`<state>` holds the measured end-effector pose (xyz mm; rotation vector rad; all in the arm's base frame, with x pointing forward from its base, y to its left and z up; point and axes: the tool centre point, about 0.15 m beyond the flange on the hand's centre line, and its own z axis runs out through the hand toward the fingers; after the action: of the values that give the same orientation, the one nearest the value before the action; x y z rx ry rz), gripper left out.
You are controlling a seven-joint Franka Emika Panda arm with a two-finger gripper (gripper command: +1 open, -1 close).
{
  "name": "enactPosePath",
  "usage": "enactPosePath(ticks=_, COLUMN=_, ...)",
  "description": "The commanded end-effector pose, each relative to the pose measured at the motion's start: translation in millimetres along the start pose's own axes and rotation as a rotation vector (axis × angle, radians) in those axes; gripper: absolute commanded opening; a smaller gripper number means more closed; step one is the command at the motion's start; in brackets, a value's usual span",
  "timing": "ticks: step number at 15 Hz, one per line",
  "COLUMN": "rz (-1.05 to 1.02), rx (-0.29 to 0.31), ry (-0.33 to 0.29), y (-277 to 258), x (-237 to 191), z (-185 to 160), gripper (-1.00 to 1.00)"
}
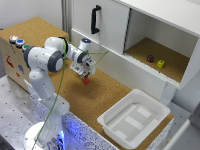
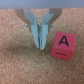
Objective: Slide the pink block towards the right
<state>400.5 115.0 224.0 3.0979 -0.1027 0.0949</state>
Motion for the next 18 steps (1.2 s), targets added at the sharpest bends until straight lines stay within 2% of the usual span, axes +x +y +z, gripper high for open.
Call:
enactPosePath(ticks=1, rz=0.131, rx=-0.075, ry=0.112, y=19, x=-12, z=14, gripper=-1.00)
enactPosePath(ticks=5, rz=0.249, rx=-0.002, ry=0.101, y=32, x=8, z=26, gripper=-1.00)
enactPosePath(ticks=7, rz=0.275, rx=0.007, ry=0.101, y=40, x=16, z=27, gripper=-1.00)
enactPosePath(ticks=12, rz=0.311, rx=-0.005, ry=0.101, y=67, x=20, z=16, gripper=-1.00)
enactPosePath(ticks=16, rz=0.323, rx=0.009, ry=0.063, y=76, x=8, z=12, gripper=-1.00)
enactPosePath(ticks=18, rz=0.325, rx=-0.003, ry=0.050, y=81, x=1, z=12, gripper=-1.00)
